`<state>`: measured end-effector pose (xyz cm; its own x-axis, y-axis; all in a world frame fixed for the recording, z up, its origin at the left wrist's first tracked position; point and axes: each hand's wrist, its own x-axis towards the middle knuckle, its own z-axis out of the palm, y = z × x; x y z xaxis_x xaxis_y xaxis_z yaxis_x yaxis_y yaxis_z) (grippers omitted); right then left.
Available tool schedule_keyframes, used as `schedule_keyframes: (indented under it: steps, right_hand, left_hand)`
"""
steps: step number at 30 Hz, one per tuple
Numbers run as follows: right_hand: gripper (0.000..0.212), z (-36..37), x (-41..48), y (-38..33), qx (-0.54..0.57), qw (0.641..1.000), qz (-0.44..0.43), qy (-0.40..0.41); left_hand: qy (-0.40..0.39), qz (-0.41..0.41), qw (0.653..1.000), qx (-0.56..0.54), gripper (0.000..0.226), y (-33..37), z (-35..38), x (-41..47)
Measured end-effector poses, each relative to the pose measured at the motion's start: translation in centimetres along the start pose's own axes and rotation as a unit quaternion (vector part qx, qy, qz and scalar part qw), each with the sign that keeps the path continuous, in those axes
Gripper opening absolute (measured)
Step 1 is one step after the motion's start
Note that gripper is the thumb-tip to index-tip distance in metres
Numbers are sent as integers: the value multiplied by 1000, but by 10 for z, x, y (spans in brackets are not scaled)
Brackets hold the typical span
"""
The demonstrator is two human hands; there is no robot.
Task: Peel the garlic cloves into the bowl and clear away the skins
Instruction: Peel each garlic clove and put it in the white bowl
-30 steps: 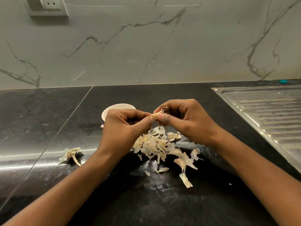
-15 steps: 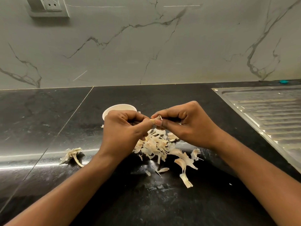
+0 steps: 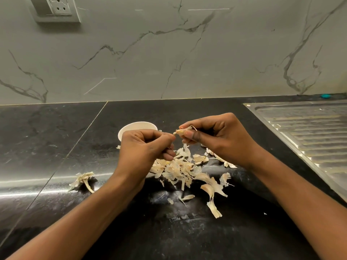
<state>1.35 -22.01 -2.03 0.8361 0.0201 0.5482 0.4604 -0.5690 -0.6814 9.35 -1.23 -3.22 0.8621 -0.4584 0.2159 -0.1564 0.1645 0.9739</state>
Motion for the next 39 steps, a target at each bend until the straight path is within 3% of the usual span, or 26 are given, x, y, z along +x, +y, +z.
schedule_keyframes:
  steps: [13,27,33,39]
  right_hand:
    - [26,2,-2,-1,29,999,28,-22]
    - [26,0,0,-5,223,965,134,2]
    - [24,2,1,-3,209,965,155,-18]
    - [25,2,0,-3,181,970,158,-28]
  left_hand:
    - [-26,-13,999,-30,11,6,-2,-1]
    - [-45,3,999,1,2,3,-3,0]
    - [-54,12,998,11,16,4,-5,0]
    - [-39,22,999,7,9,3,-7,1]
